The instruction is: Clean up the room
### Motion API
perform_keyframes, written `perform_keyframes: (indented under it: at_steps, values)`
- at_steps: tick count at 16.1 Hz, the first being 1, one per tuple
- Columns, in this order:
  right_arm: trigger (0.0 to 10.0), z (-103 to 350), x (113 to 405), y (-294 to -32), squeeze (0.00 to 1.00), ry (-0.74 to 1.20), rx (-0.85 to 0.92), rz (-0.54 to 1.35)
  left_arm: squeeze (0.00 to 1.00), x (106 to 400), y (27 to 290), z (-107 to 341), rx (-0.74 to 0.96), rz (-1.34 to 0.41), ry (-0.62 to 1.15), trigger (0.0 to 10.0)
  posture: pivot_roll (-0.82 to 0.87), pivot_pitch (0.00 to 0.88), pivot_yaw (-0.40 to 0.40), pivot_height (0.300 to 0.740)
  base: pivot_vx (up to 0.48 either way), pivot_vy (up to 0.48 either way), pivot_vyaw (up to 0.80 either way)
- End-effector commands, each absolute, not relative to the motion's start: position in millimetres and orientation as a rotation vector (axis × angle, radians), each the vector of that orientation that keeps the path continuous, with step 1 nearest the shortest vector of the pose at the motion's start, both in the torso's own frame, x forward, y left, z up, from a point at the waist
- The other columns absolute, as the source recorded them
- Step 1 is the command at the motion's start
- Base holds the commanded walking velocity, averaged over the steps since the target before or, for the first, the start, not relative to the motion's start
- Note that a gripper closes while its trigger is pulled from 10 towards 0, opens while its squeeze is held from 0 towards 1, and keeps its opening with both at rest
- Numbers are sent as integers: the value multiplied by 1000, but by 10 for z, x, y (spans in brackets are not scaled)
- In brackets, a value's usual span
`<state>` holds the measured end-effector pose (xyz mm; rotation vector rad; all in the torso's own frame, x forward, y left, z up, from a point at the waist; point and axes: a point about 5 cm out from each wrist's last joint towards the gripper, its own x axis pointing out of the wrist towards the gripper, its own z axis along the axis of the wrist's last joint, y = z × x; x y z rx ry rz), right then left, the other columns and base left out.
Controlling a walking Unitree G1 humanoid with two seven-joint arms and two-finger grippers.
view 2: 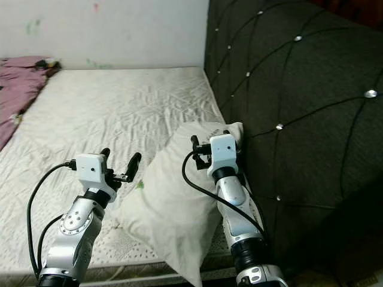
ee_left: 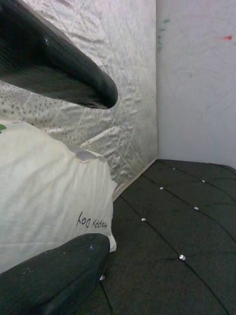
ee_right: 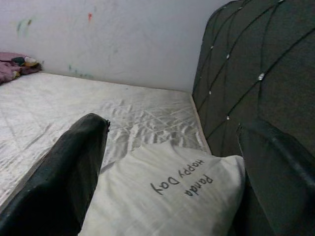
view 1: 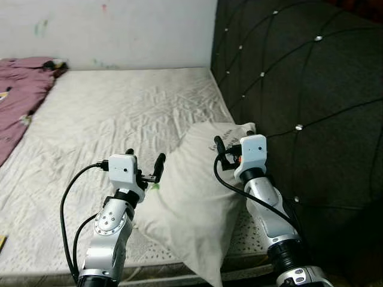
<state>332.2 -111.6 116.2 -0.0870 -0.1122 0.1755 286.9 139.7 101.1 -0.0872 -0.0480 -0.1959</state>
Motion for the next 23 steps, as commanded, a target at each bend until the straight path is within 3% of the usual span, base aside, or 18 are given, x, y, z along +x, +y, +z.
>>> perform_keyframes:
  at_steps: [1, 5, 13, 23]
  values:
    - [10000, 1177, 3338, -1112, 0, -119, -81, 176, 0, 2889, 1405, 1000, -81, -187, -37, 10000, 29, 0, 6, 740, 0, 0, -456]
    - [10000, 1164, 3331, -1118, 0, -115, -81, 174, 0, 2885, 1400, 992, -88, -182, -25, 10000, 28, 0, 6, 740, 0, 0, 0]
    - [10000, 1170, 3345, -1128, 0, -117, -81, 165, 0, 2901, 1400, 996, -85, -189, -18, 10000, 26, 0, 10, 740, -314, 0, 0]
    - [10000, 1171, 3356, -1144, 0, -119, -88, 162, 0, 2899, 1388, 1028, -111, -199, -44, 10000, 23, 0, 12, 740, 0, 0, 0]
